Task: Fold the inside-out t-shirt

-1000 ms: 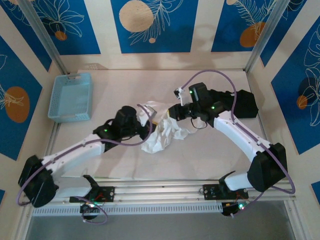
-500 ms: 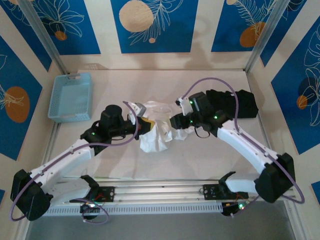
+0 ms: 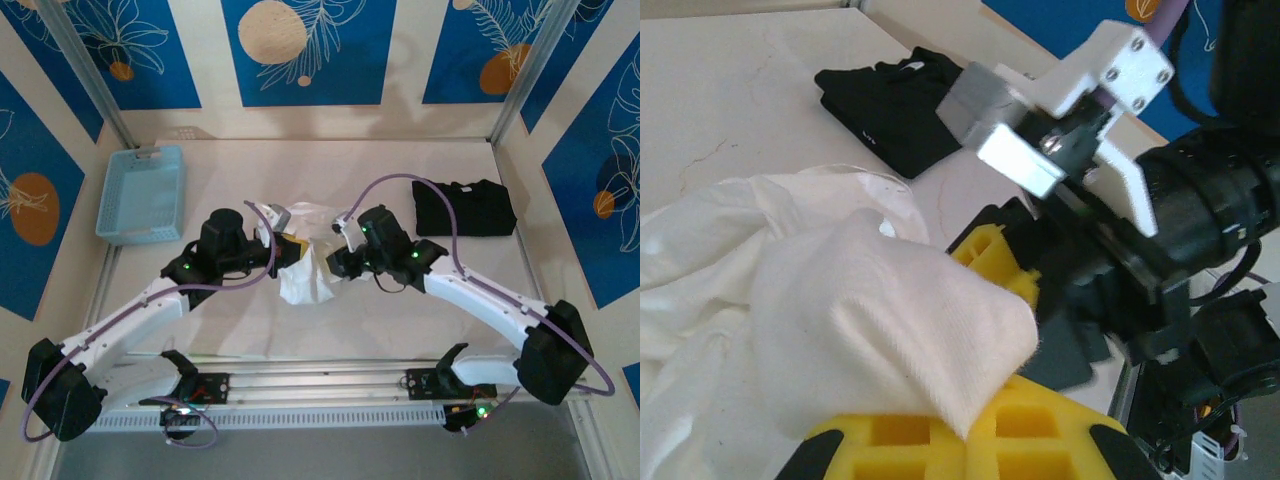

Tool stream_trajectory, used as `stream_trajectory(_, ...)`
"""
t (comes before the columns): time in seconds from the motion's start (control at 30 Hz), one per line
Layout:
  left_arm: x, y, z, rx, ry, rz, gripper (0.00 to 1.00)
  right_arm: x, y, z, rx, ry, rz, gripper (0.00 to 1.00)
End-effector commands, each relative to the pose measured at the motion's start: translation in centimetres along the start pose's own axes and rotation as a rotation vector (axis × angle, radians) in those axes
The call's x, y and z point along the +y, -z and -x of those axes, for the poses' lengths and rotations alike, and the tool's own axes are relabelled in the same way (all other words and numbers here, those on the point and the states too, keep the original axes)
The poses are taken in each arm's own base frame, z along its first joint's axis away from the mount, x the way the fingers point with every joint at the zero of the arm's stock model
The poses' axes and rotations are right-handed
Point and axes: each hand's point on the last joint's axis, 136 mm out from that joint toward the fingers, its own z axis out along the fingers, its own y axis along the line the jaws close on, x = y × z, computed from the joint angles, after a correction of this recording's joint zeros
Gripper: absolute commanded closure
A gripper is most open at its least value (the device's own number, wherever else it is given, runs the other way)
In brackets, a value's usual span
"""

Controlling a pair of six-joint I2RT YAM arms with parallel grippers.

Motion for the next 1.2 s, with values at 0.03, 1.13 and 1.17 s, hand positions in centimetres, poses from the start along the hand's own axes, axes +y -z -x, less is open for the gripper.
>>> stream_trajectory(0.03,1.9,0.5,0.7,-0.044,0.041,0.083,1.00,-0.3,2.8,2.7,-0.117,0.032,-0.066,0.98)
stream_trajectory(1.13,5.5,1.8,-5.0,0.107,0.084,0.414,0.42,0.8,5.2,4.7,-0.232,-0.223,0.347,1.00)
stream_trajectory(1.17,5.1,1.1,-5.2,0.111,0.081,0.385,0.43,0.8,5.1,4.8,-0.232,-0.225,0.345,1.00)
